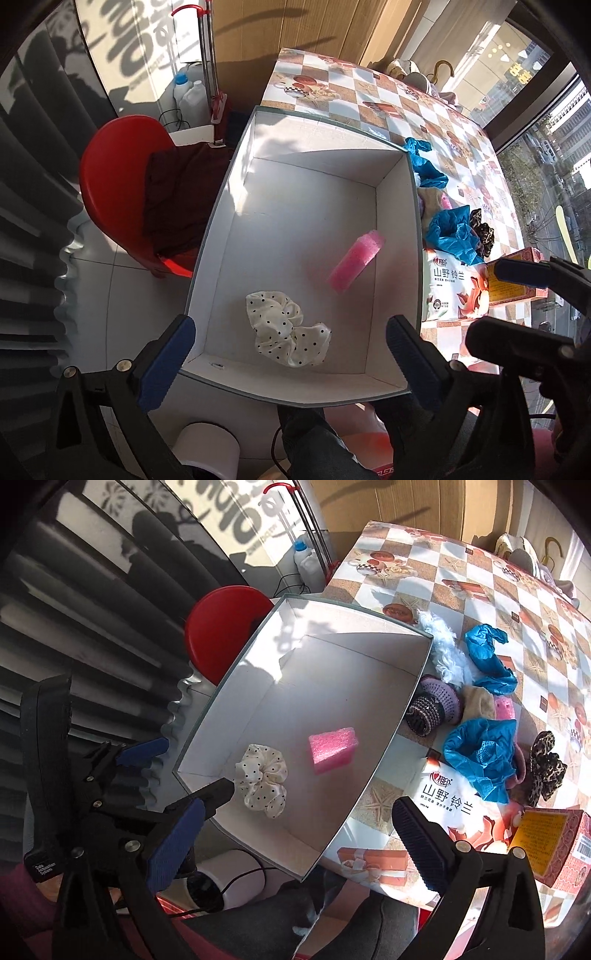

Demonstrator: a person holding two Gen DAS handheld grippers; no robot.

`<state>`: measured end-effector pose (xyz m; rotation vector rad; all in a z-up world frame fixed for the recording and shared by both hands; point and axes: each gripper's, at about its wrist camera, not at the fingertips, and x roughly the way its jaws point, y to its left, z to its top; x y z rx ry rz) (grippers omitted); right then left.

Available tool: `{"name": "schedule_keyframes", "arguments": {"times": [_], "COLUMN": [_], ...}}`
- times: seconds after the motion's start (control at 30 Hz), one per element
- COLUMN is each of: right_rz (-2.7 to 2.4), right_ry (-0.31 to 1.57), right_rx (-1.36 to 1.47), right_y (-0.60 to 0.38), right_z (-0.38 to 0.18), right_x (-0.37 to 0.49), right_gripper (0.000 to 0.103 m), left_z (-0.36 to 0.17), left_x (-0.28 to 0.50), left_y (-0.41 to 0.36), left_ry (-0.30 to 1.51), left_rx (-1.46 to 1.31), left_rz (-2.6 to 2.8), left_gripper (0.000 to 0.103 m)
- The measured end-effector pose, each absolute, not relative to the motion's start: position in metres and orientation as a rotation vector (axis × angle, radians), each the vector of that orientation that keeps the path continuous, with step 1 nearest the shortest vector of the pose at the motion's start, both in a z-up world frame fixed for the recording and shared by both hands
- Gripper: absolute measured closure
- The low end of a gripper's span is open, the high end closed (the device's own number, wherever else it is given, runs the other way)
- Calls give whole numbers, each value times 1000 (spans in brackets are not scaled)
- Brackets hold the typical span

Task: Organize soft objects
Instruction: 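Open both tools to drop the scrunchie and sponge into the box, then grasp the light-blue fluffy duster with the left tool while the right tool grasps the leopard scrunchie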

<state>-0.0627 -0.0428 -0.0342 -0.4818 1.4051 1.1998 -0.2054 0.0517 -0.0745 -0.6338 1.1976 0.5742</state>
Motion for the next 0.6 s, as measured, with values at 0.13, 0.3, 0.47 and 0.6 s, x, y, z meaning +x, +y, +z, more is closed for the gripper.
{"name": "schedule_keyframes", "arguments": {"times": [0.13, 0.3, 0.47, 0.6], "right_rz": [1121, 1017, 910, 817], "right_ry": [1414, 1423, 1386, 1371], "right_rx": [-446, -374, -316, -292], "right_y": [-59, -88, -127, -161], "right_z": [-30, -13, 19, 27], "right_x": [-42, 2, 73, 137], "right_gripper": [1, 1, 1, 1], "left_z": [-65, -41, -28, -29], "left_x": [-197, -164, -105, -44], "left_y": [55, 58, 64, 74], "left_ry": [1168, 1145, 1147, 1165], "left_rx": [-667, -659, -685, -742], "left_rz": [554, 477, 411, 383], "left_gripper": [0, 0, 0, 0]}}
